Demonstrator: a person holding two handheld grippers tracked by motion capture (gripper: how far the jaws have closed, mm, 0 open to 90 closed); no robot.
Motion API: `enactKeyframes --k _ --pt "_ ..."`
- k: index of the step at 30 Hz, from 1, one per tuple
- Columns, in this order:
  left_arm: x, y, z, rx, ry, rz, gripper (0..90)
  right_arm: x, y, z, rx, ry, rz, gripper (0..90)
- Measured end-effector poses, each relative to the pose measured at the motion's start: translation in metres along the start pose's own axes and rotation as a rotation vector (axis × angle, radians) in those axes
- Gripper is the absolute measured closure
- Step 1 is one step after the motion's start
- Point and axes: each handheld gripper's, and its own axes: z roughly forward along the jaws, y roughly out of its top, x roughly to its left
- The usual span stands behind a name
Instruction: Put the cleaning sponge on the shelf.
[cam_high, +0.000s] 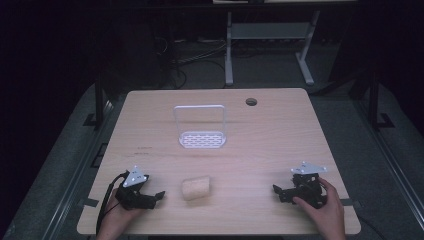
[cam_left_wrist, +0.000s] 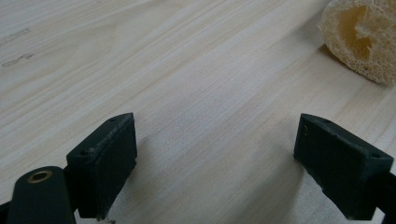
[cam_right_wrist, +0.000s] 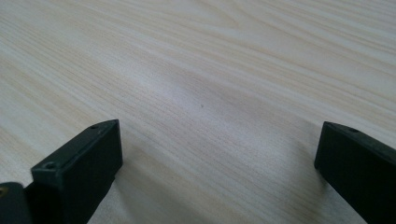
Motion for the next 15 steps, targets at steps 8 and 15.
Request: enactKeyframes --k 8,15 --pt "0.0015 0.0001 -0.0006 0.004 -0.016 0.013 12.8 0.0000 0.0000 0.0000 0.000 0.000 0.001 0.7" --pt "0.0034 0.0014 -0.0026 0.018 -0.034 0.023 13.1 0.0000 0.0000 0.0000 0.000 0.000 0.001 0.7"
